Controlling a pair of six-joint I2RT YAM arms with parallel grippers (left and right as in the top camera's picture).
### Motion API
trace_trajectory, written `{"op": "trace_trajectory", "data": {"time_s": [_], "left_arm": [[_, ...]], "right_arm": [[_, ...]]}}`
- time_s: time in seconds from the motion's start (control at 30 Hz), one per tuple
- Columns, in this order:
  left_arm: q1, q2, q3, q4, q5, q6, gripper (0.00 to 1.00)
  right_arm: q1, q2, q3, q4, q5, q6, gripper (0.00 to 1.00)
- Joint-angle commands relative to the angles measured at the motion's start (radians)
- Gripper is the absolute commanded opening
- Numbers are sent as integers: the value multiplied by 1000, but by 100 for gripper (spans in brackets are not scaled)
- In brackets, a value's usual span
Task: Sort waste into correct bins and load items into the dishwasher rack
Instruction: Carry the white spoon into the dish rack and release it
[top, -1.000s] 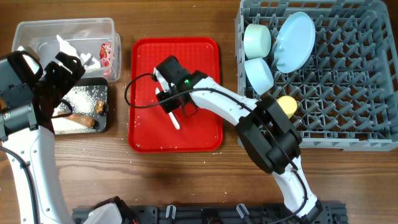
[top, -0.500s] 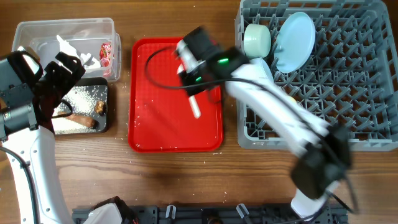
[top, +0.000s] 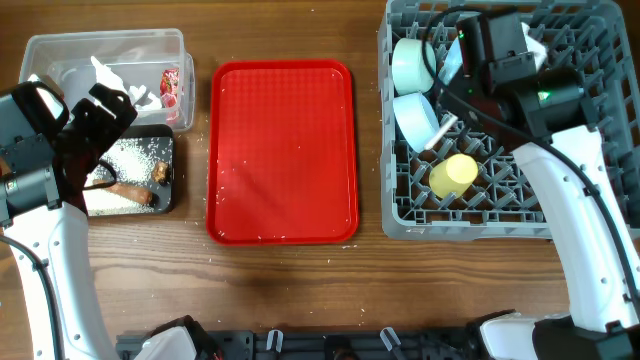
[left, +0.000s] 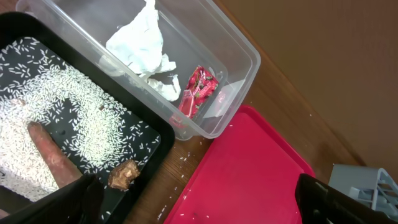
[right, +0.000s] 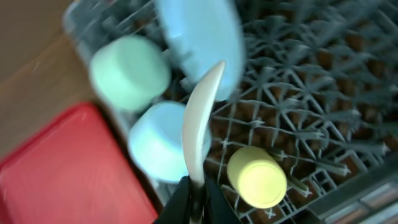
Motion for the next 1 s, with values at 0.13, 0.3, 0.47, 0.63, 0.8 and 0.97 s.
{"op": "trace_trajectory", "data": {"time_s": [0.13,0.3,0.47,0.63,0.8,0.97], "left_arm": [[-2,-1,11,3,12,16,100],[-2,-1,11,3,12,16,100],[-2,-1,11,2,12,16,100],[-2,-1,11,3,12,16,100],[-2,-1,11,3,12,16,100],[-2,-1,11,2,12,16,100]], "right_arm": [[-51,-3,-201,23,164,492,4],[-100,0,-342,208,163,490,4],[-146,12,-422,328,166,490,8],[-161,12,-427,343,170,430,45],[-161,-4,-418,356,119,230,63],[-160,-122,-391,321,-214,-270,77]]}}
